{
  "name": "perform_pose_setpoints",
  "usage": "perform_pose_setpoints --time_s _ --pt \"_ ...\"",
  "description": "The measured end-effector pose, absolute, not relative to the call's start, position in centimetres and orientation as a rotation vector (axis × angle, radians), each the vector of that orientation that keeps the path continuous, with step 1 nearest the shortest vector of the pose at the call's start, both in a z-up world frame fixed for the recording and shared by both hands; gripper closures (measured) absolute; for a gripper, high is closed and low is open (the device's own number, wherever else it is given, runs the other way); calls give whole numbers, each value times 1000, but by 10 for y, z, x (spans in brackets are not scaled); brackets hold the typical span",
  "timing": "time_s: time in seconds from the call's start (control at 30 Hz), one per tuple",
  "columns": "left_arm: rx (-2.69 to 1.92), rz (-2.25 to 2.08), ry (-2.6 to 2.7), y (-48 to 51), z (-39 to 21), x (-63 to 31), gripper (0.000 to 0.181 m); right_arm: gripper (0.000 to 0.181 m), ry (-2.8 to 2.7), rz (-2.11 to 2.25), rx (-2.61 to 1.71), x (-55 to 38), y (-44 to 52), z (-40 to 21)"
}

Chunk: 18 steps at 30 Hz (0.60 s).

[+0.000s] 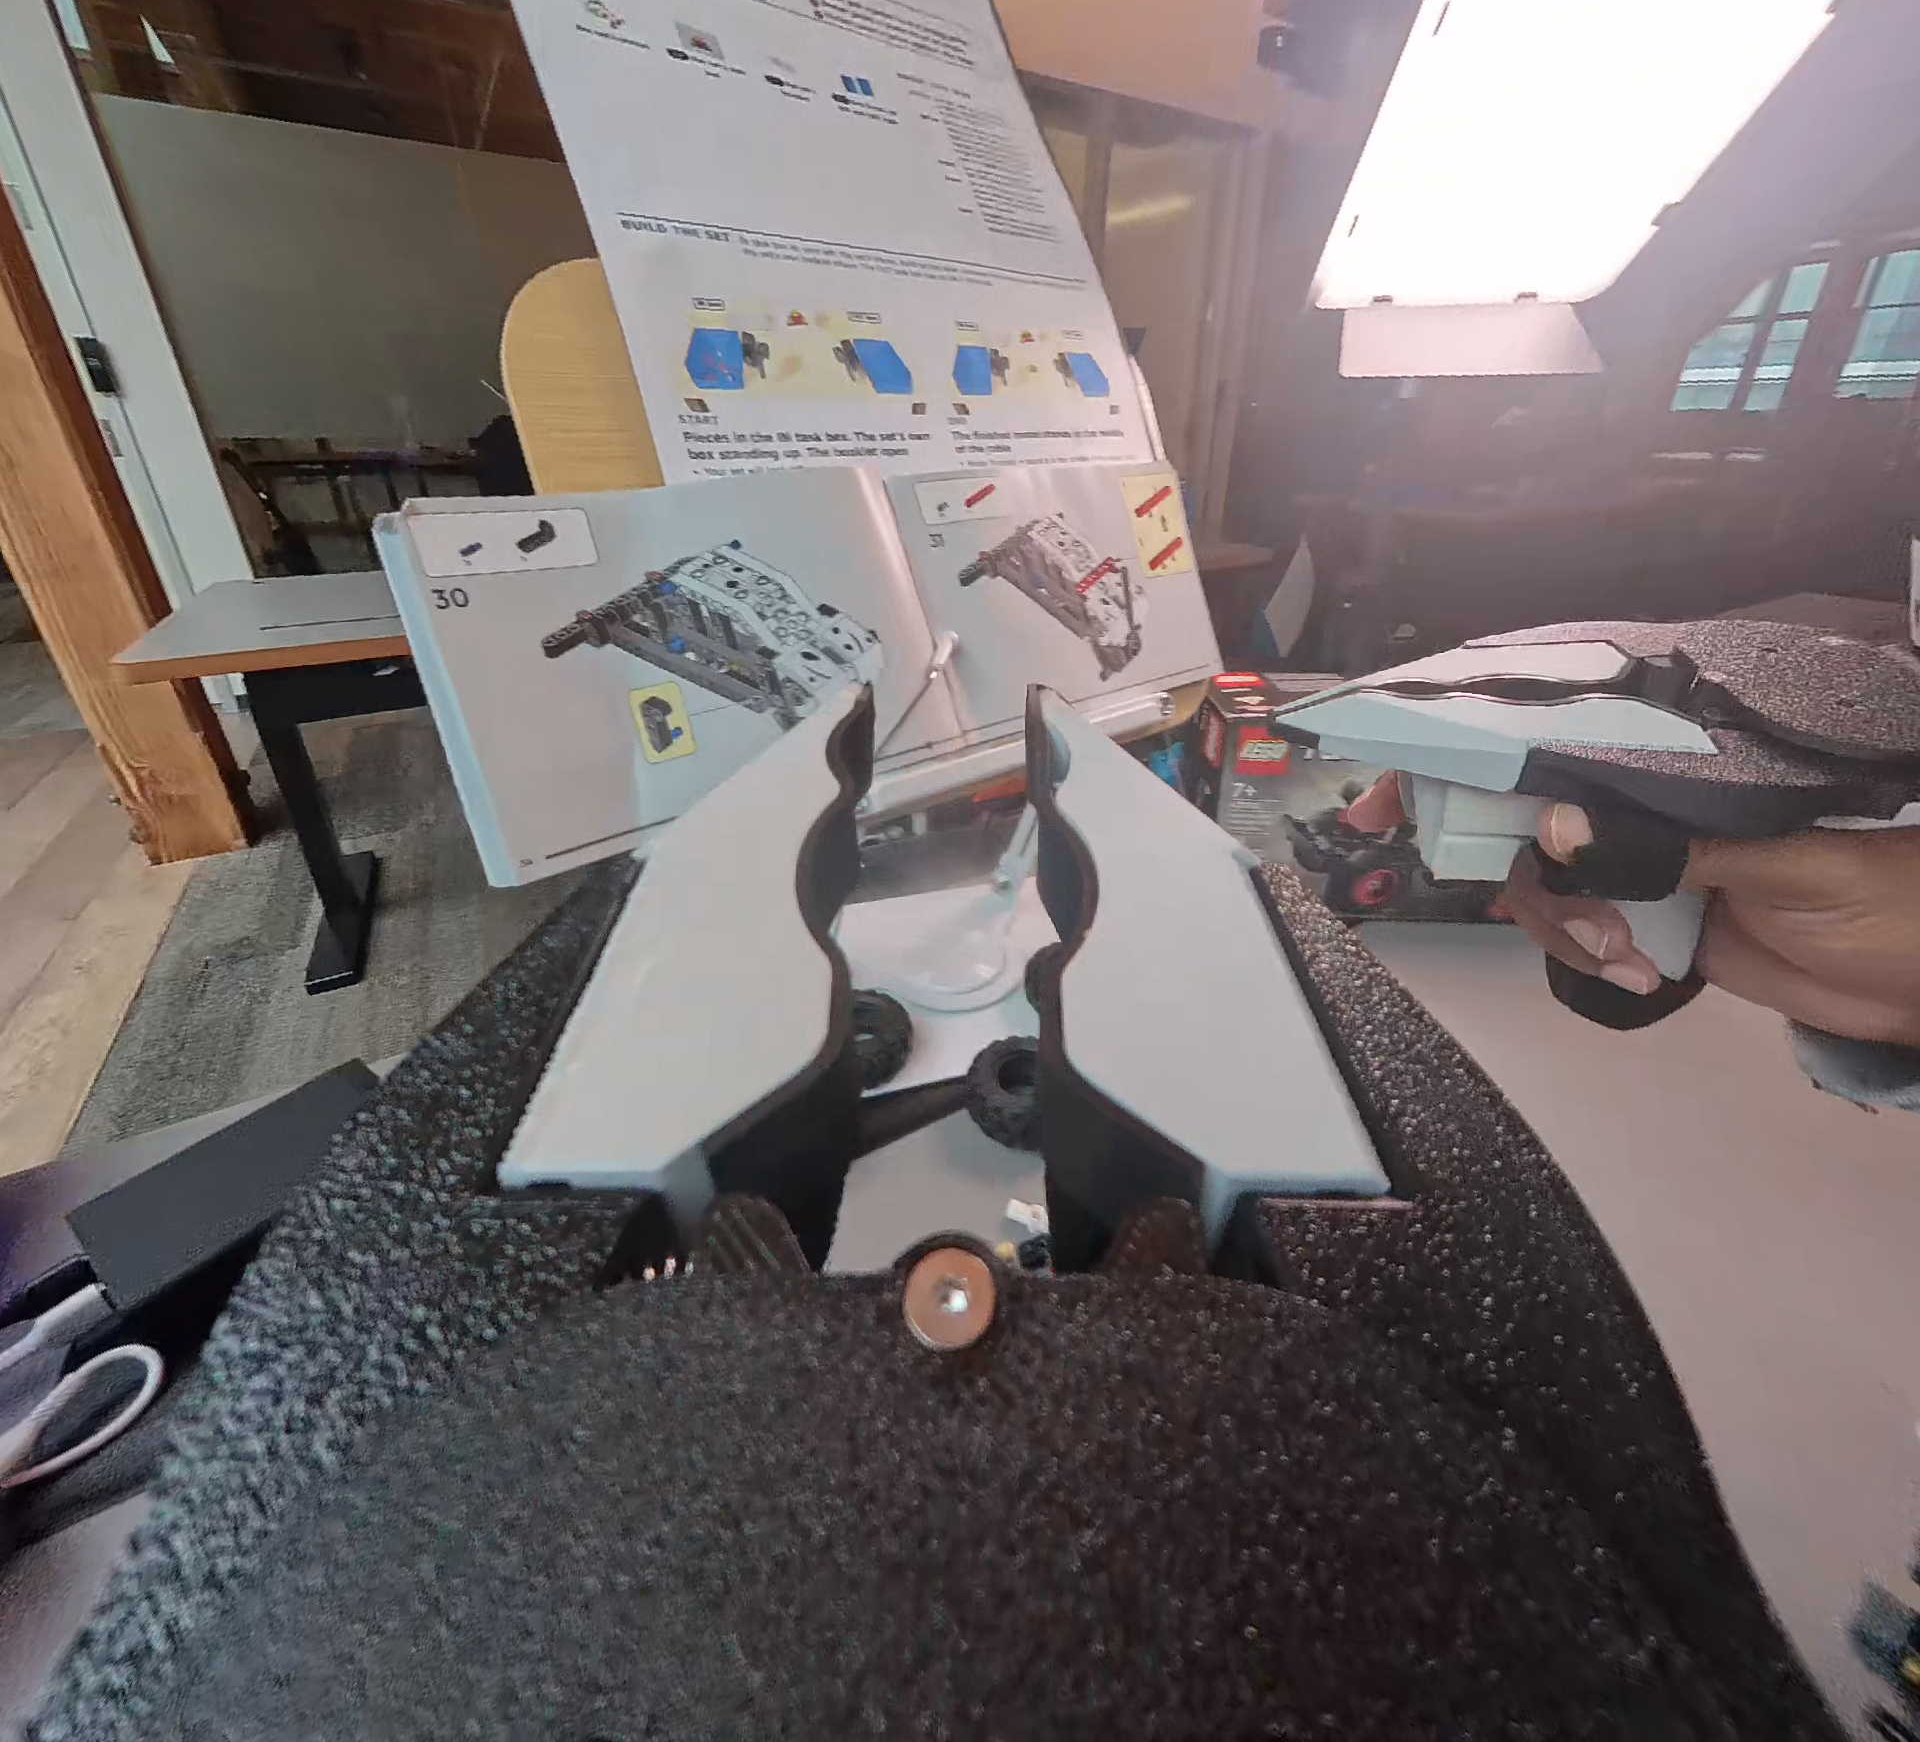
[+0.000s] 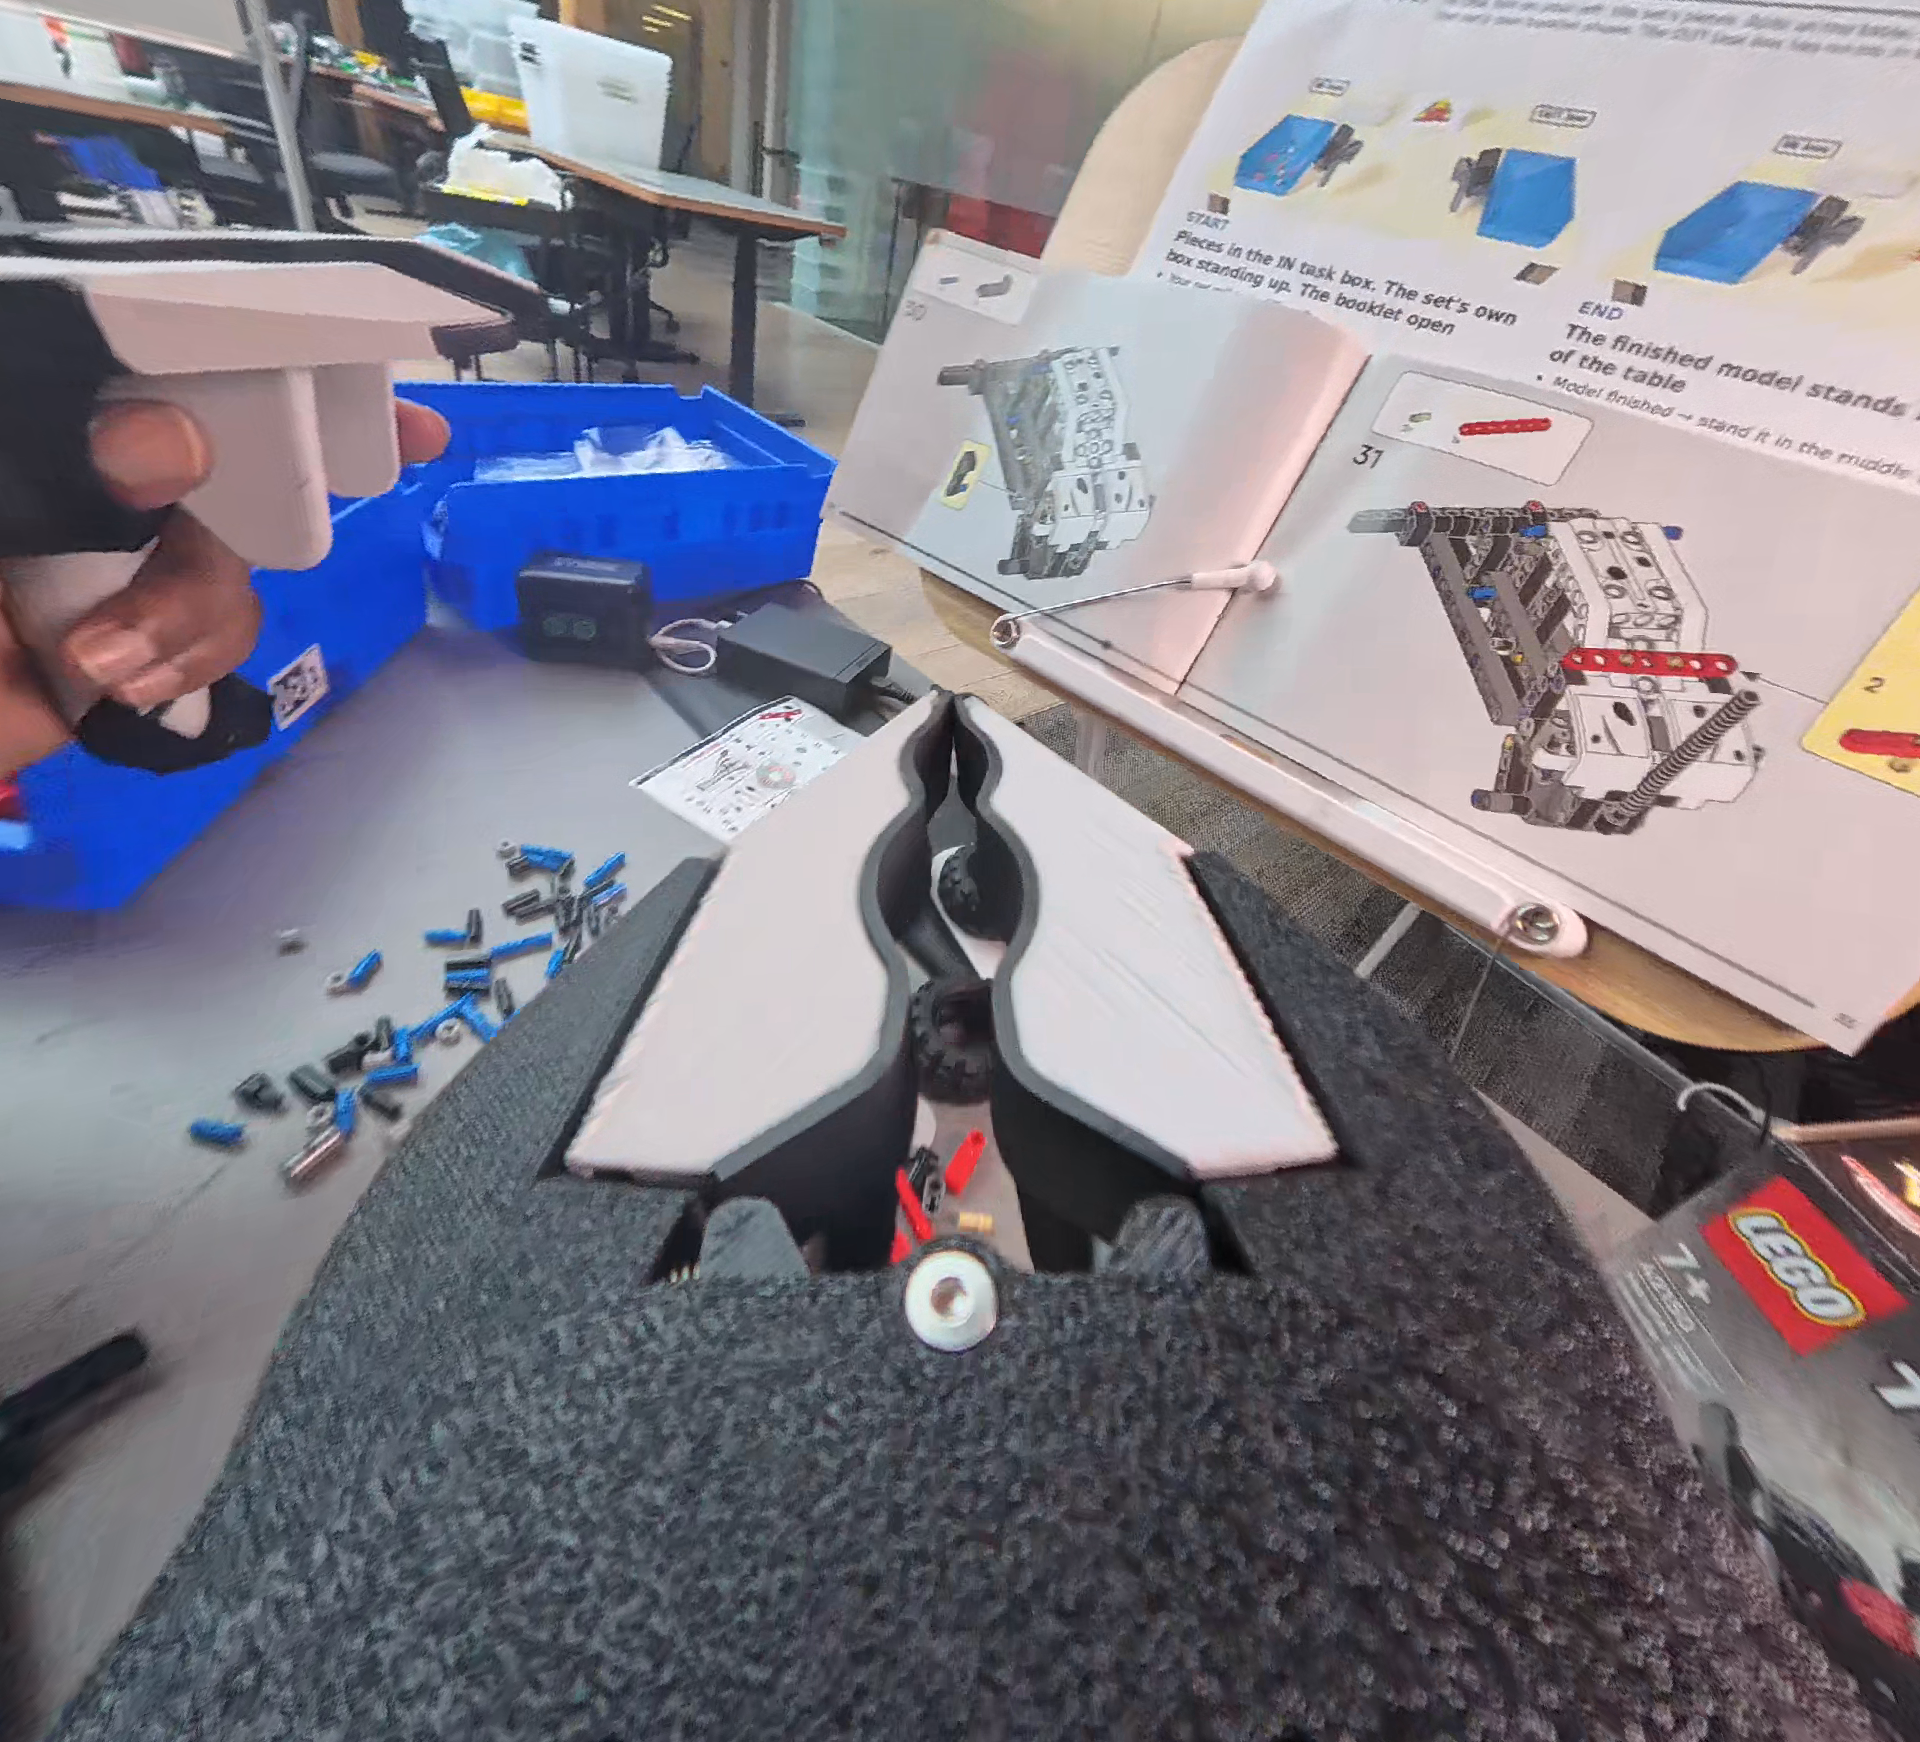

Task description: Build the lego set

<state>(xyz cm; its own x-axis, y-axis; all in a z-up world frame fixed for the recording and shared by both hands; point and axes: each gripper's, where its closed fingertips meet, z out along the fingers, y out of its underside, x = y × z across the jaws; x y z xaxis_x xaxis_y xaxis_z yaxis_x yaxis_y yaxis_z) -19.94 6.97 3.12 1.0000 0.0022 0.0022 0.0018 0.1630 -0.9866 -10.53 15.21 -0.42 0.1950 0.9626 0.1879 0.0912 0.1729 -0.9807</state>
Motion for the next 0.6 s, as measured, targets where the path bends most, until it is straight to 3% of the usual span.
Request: perform_pose_setpoints --time_s 0.07,0.2,0.4,0.5,0.6 --pt "-1420 47 -27 84 26 -218 151 180 -1145 853 -1253 -132 174 -7" --pt "-1436 16 -80 97 4 -240 151 136 -1174 619 -1233 -185 208 -11" --pt "-1466 -4 -163 91 -18 -264 150 105 -1169 334 -1169 -244 233 -3" --pt "-1470 -44 -184 91 -22 -264 150 101 -1115 216 -1145 -252 245 12" --pt "-1460 -28 -164 86 -15 -263 149 127 -1101 259 -1172 -243 249 10"
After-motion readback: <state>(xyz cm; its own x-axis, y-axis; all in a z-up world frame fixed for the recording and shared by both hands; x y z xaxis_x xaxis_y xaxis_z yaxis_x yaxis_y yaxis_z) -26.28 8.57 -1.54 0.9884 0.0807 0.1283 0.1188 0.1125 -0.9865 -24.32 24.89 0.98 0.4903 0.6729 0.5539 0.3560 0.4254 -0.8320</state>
